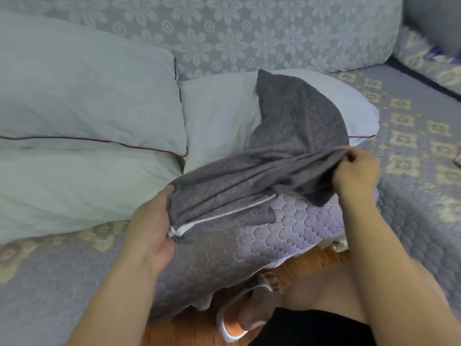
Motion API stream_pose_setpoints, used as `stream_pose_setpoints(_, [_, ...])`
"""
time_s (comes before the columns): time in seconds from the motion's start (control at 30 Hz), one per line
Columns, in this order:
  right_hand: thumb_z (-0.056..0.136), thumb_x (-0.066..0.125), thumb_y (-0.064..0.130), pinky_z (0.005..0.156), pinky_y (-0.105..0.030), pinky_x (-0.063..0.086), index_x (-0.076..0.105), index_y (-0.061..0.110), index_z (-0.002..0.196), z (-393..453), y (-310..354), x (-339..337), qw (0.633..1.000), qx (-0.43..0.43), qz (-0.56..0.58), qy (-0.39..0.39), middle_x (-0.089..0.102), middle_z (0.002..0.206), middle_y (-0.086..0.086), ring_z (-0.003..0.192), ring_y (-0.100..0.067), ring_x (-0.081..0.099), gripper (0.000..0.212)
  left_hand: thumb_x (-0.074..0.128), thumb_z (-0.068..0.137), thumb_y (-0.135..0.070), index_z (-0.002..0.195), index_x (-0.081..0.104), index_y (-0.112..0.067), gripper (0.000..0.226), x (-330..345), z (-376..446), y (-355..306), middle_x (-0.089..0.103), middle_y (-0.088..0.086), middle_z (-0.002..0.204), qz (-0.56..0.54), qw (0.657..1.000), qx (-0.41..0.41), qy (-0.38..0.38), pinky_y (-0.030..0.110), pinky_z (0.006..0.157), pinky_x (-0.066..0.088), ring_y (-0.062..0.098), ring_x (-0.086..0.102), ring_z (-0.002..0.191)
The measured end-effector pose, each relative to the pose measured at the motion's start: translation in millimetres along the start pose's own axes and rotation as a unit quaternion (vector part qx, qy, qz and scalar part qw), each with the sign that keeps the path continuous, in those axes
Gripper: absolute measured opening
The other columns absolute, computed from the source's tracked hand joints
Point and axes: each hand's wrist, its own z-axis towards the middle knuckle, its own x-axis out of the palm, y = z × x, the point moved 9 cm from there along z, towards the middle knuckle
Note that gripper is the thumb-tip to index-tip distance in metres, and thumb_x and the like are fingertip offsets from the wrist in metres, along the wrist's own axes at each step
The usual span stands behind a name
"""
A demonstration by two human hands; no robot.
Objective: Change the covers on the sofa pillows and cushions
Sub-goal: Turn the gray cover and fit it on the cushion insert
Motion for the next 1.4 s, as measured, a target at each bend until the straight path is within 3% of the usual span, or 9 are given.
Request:
stream_pose_setpoints(0.23, [0.072,0.038,0.020,0.077,-0.048,0.058,0.076,0.030,0.090,0.2,-17.7,-6.2,0.999,0.037,0.011,-0.015,0.073,0.084,-0.007,0.084,-0.031,0.068,0.043,0.051,0.103,-0.046,0.091,0.068,-0.011,0.041,-17.5,4.4,-9.2,0.077,0.007,0.086,0.034,0.993,0.068,-0.086,0.050,0.085,0.058,0.029,0.072,0.086])
stream_pose_setpoints(0.43, [0.081,0.053,-0.001,0.080,-0.027,0.038,0.055,0.014,0.124,-48.6,29.8,14.5,0.988,-0.117,-0.094,0.047,0.047,0.122,-0.014,0.102,-0.030,0.047,0.045,0.060,0.097,-0.050,0.090,0.061,-0.018,0.033,-37.9,16.6,-2.6,0.067,-0.004,0.091,0.218,0.962,0.138,-0.084,0.031,0.070,0.046,0.014,0.063,0.086])
stream_pose_setpoints(0.53, [0.082,0.061,0.003,0.054,-0.029,0.032,0.045,0.017,0.101,-92.2,27.7,24.5,0.988,-0.110,-0.061,0.091,0.054,0.090,-0.002,0.069,-0.012,0.048,0.029,0.067,0.088,-0.053,0.108,0.060,-0.023,0.037,-51.2,0.1,18.1,0.057,0.002,0.108,0.476,0.849,0.182,-0.138,0.038,0.084,0.049,0.024,0.059,0.103])
stream_pose_setpoints(0.6, [0.077,0.061,0.000,0.055,-0.038,0.035,0.043,0.017,0.091,-108.3,36.2,21.2,0.978,-0.170,-0.093,0.078,0.050,0.079,0.000,0.067,-0.019,0.045,0.028,0.067,0.084,-0.055,0.101,0.052,-0.021,0.041,-55.8,-15.3,29.0,0.052,0.006,0.099,0.612,0.737,0.223,-0.183,0.039,0.071,0.048,0.034,0.059,0.091])
stream_pose_setpoints(0.63, [0.076,0.060,-0.002,0.058,-0.039,0.034,0.043,0.017,0.089,-110.6,41.5,14.3,0.973,-0.199,-0.104,0.050,0.048,0.082,0.000,0.070,-0.021,0.042,0.028,0.063,0.086,-0.057,0.097,0.049,-0.021,0.040,-59.0,-17.6,33.9,0.055,0.006,0.094,0.630,0.723,0.213,-0.186,0.038,0.067,0.048,0.035,0.061,0.086])
stream_pose_setpoints(0.77, [0.082,0.058,-0.006,0.052,-0.037,0.035,0.046,0.013,0.092,-136.2,58.6,-3.1,0.954,-0.291,-0.079,0.003,0.046,0.092,-0.005,0.065,-0.023,0.042,0.024,0.038,0.093,-0.071,0.081,0.052,-0.022,0.052,-61.6,-12.4,31.5,0.062,0.000,0.076,0.579,0.783,0.159,-0.165,0.038,0.066,0.048,0.025,0.060,0.073])
stream_pose_setpoints(0.9, [0.081,0.059,0.004,0.050,-0.039,0.045,0.054,0.013,0.094,-196.4,57.6,43.2,0.894,-0.406,-0.116,0.148,0.046,0.093,-0.002,0.066,-0.024,0.049,0.016,0.045,0.097,-0.059,0.068,0.049,-0.016,0.052,-47.6,-17.7,16.9,0.058,0.002,0.063,0.509,0.822,0.195,-0.164,0.038,0.061,0.043,0.022,0.057,0.065])
stream_pose_setpoints(1.1, [0.089,0.066,0.028,0.081,-0.036,0.053,0.055,0.015,0.113,-183.5,22.4,110.5,0.857,-0.385,-0.261,0.222,0.047,0.113,-0.006,0.100,-0.025,0.049,0.030,0.038,0.096,-0.066,0.097,0.057,-0.022,0.048,-60.3,23.2,24.6,0.064,-0.001,0.087,0.546,0.814,0.128,-0.149,0.038,0.072,0.045,0.022,0.059,0.082])
stream_pose_setpoints(1.4, [0.085,0.074,0.031,0.053,-0.034,0.053,0.053,0.015,0.099,-168.7,22.3,129.2,0.865,-0.358,-0.292,0.197,0.052,0.093,-0.004,0.080,-0.024,0.058,0.030,0.055,0.094,-0.035,0.086,0.049,-0.018,0.019,-51.6,7.9,47.5,0.055,0.002,0.080,0.609,0.743,0.255,-0.110,0.045,0.064,0.049,0.028,0.056,0.078])
